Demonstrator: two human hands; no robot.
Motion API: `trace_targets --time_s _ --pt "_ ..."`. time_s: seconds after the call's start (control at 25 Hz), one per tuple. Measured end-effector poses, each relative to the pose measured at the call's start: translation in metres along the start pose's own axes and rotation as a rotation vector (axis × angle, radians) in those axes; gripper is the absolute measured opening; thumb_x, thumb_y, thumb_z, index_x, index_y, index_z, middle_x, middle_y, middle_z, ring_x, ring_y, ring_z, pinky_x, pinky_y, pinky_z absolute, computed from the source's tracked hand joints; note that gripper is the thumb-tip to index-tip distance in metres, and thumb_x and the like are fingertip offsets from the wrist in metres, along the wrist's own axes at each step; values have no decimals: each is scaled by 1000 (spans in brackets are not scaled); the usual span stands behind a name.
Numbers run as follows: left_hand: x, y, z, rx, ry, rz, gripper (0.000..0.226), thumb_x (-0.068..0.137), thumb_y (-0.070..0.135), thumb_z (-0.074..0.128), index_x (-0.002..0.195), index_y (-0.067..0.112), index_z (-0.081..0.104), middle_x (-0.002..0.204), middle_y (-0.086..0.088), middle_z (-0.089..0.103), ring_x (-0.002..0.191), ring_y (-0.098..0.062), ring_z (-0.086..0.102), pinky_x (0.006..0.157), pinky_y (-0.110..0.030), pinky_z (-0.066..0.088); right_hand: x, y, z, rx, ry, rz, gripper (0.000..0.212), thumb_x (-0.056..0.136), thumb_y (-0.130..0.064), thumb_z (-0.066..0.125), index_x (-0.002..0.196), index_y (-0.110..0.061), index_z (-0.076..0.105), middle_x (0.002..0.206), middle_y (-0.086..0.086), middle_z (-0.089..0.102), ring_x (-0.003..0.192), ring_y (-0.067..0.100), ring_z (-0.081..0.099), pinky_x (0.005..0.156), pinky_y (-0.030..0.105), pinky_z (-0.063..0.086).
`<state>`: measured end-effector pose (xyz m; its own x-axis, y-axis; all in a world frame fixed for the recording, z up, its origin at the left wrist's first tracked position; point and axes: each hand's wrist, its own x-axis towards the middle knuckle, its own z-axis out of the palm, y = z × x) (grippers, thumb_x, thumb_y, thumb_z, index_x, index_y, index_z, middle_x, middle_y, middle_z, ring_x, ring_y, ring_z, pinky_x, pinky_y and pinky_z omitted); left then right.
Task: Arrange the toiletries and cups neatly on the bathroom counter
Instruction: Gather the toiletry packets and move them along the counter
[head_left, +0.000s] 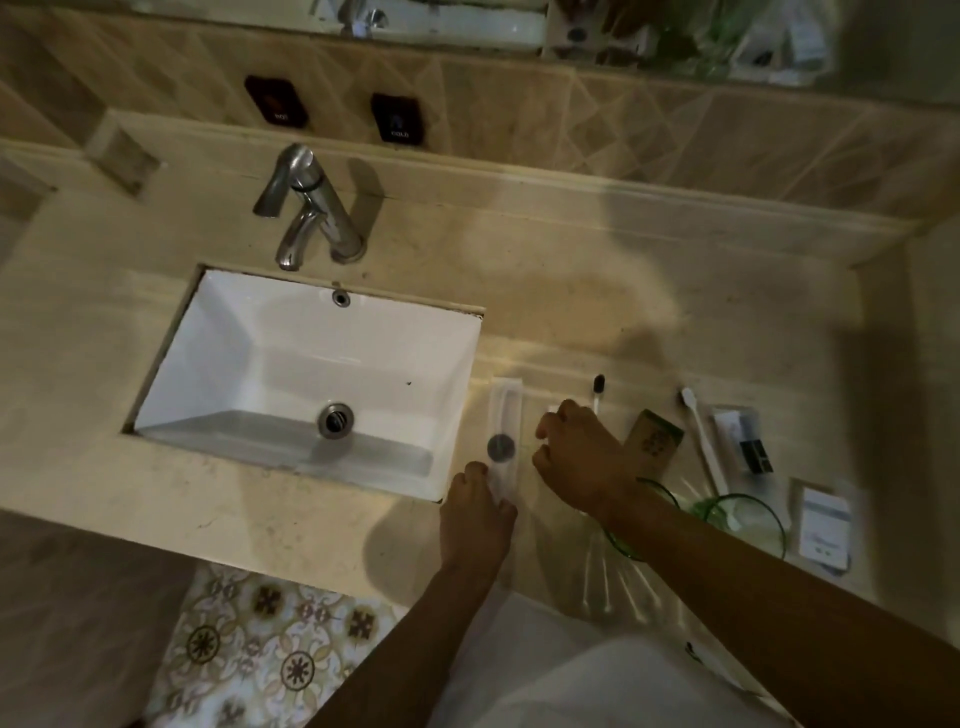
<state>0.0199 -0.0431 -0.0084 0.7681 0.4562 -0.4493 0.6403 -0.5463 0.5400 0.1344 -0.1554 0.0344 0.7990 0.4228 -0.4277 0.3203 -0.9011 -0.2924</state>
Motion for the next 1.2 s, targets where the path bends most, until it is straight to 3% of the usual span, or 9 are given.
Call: trace_targets --time_s 0.2,0.32,0.44,0.56,0.72,0.84,1.0,1.08,1.2 --pt "6 5 -2 -13 -26 -47 28 84 22 71 104 17 52 98 -2 64 88 -22 66 77 -34 57 3 -30 6 3 -170 -18 17 92 -21 53 105 -13 62 100 7 64 88 22 61 73 31 48" --pt "5 -1 -5 -3 42 7 34 85 24 72 113 14 56 108 -5 61 96 -23 63 82 -35 55 4 -42 13 147 -248 107 24 89 -21 61 110 -10 63 104 10 67 78 19 58 66 28 47" --pt "9 3 -10 -50 72 -39 43 88 22 69 127 8 58 115 -9 68 104 -25 64 92 -36 51 8 -46 19 300 -186 238 25 89 -27 63 104 -7 64 100 10 68 72 15 52 60 25 40" --pt "19 6 -12 -141 34 -142 40 89 20 68 126 8 60 107 -9 74 95 -23 71 88 -31 53 7 -49 24 377 -126 308 24 92 -31 60 94 -8 65 94 10 69 68 16 52 56 24 38" --pt "25 2 -16 -377 -99 -261 7 84 16 71 88 17 77 88 -9 77 80 -27 74 80 -44 62 5 -51 27 392 -144 318 40 99 -43 47 91 -7 62 92 13 69 71 22 57 57 27 38" --pt "26 0 -28 -542 -151 -325 31 86 9 66 59 24 72 70 -10 74 68 -29 72 68 -42 64 4 -50 26 467 -157 335 45 96 -45 50 81 -6 64 82 13 70 69 24 62 59 30 45" --pt "27 7 -52 -780 -224 -314 18 85 7 61 73 13 73 78 -17 71 71 -28 66 58 -33 56 5 -49 8 626 -71 273 22 87 -28 61 67 -21 59 71 -1 66 61 11 59 52 22 44" --pt "31 18 -64 -970 -303 -295 13 86 5 62 77 10 71 78 -13 71 72 -27 66 62 -35 55 7 -47 -10 718 -5 230 12 85 -25 63 73 -26 60 73 -10 62 67 6 58 55 18 40" --pt "39 50 -75 -1138 -458 -206 5 87 0 64 89 4 67 83 -15 73 73 -27 71 69 -39 60 10 -26 -39 895 72 218 6 87 -23 64 88 -22 70 83 -9 68 77 7 64 65 21 47"
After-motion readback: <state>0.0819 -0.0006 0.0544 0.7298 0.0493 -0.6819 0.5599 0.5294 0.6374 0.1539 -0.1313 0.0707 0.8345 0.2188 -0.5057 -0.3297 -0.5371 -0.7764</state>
